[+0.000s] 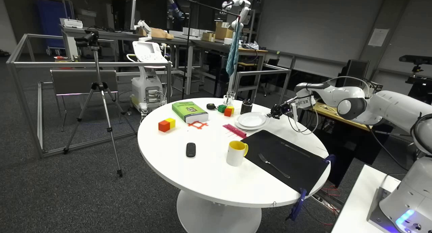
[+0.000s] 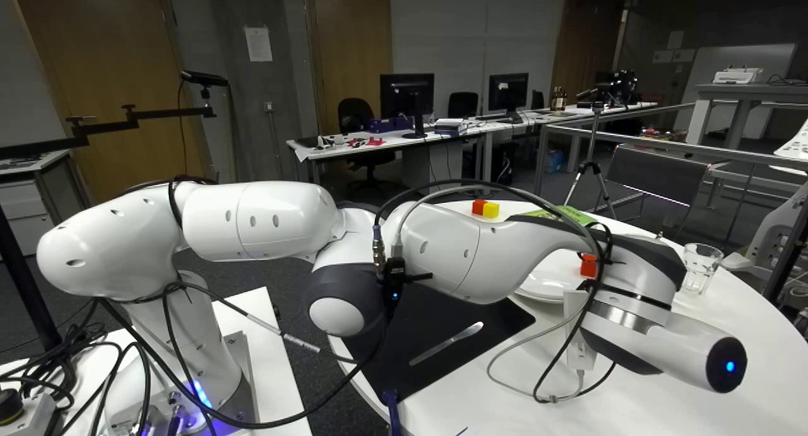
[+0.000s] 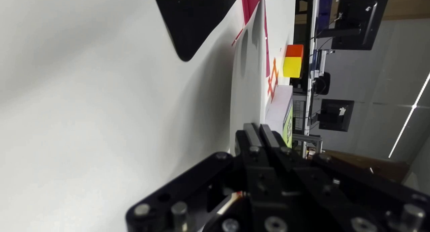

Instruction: Move the plates backwards

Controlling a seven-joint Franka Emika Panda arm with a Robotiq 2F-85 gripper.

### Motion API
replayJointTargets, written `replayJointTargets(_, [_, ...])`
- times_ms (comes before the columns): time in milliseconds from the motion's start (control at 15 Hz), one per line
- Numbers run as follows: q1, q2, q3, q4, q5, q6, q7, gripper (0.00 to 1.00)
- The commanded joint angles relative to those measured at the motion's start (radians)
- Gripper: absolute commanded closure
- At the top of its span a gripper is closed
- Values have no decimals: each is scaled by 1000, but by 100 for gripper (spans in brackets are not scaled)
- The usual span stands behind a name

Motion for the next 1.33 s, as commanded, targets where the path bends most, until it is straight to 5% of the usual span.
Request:
replayJointTargets(0, [-8, 0, 33, 28, 4, -3, 31, 99])
replayJointTargets(1267, [-17, 0, 45, 12, 11, 63, 17, 99])
